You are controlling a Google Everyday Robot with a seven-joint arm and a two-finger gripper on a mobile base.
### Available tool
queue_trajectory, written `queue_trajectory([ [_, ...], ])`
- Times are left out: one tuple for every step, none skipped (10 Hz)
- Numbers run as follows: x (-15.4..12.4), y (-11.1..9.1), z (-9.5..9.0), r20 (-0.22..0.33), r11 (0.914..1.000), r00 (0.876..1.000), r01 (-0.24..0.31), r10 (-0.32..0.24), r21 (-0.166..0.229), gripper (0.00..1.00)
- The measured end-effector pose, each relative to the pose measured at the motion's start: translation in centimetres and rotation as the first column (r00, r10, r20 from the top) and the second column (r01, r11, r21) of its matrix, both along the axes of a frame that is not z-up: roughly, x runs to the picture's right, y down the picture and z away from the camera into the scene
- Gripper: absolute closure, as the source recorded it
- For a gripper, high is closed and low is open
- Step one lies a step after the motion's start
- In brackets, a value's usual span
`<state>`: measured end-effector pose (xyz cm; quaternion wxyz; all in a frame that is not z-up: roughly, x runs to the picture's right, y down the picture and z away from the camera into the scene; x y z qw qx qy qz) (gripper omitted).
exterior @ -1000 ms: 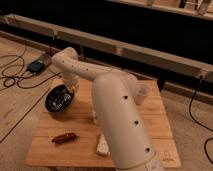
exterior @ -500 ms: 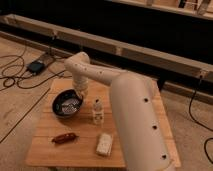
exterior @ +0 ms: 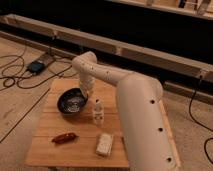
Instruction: Drag the ceramic bowl in a circle
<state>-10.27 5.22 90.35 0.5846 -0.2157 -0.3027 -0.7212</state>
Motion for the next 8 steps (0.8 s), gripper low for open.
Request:
queue_trajectory([
  [0.16,0.07,0.05,-0.004,1.0,1.0,-0.004,0.004,0.0,0.5],
  [0.37,0.16,0.14,-0.01,1.0,1.0,-0.007,0.007,0.0,0.43],
  [0.57,0.31,0.31,-0.016,0.9999,1.0,-0.015,0.015,-0.001,0.32],
  [0.83,0.41,0.48,-0.022,0.9997,0.999,-0.025,0.025,-0.001,0.22],
  [0.92,0.46,0.5,-0.023,0.9995,0.999,-0.032,0.032,-0.002,0.2],
  [1.0,0.38,0.45,-0.019,0.9993,0.999,-0.037,0.037,0.001,0.2],
  [0.98,0.12,0.37,-0.01,0.9992,0.999,-0.039,0.039,0.01,0.2],
  [0.97,-0.15,0.28,-0.001,0.9991,0.999,-0.039,0.039,0.018,0.2],
])
